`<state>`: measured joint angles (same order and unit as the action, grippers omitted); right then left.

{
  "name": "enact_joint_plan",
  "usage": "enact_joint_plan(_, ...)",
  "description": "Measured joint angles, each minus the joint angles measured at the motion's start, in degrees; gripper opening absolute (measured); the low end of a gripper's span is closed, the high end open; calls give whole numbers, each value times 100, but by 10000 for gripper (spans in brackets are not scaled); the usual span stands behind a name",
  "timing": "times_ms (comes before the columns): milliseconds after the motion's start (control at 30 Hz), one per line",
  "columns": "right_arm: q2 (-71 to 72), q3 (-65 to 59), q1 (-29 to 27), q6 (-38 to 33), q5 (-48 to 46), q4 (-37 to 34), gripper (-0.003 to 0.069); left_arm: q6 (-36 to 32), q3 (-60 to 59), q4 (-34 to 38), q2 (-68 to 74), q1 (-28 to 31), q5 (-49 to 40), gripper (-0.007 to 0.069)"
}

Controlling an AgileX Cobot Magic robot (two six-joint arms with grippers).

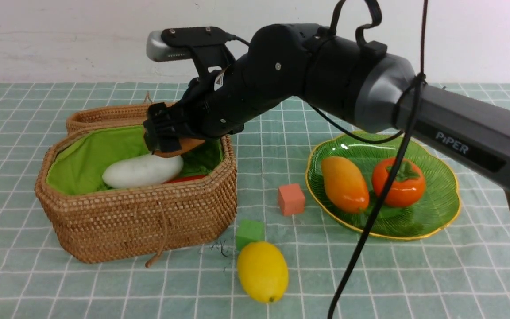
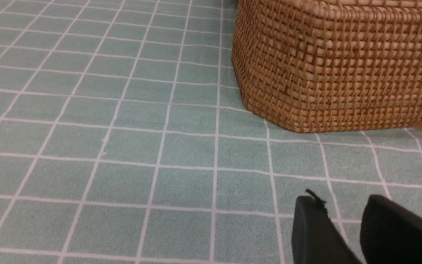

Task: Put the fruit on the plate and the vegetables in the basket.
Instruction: Use the right arm to grab a potato and put it into the left basket

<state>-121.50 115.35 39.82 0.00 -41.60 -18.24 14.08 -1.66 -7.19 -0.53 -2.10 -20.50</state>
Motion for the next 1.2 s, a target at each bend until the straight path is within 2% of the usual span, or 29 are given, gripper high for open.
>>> enact_joint_plan(100,-176,202,-179,398,-572,-51,677,0,0,0,0,0,0,198)
enact_joint_plan(233,-253,550,-276,284,-837,-55,676,0,0,0,0,0,0,198)
enact_joint_plan(433,-118,1030,111,-1254,-116,43,675,0,0,0,0,0,-5,202)
enact_joint_plan(467,-165,1059,191,-1280,-117,171,675,0,0,0,0,0,-5,204)
enact_joint_plan(533,-249,1066,234,-1134,-228,251,675,0,0,0,0,0,-5,205)
enact_joint_plan(667,-736,998,250,-437,-1269,643,670,0,0,0,0,0,-5,210)
enact_joint_plan(767,-639,992,339,-440,-1013,766,666,0,0,0,0,0,-5,212)
enact_joint_plan(900,-317,1019,515,-546,11,977,666,0,0,0,0,0,-4,217)
enact_joint_plan(967,-259,1051,542,-557,164,1001,666,0,0,0,0,0,-4,218)
enact_joint_plan(1067,-258,1054,536,-561,15,1077,663,0,0,0,0,0,-4,218)
enact_joint_plan(1200,-176,1036,525,-658,-721,1266,619,0,0,0,0,0,-5,223)
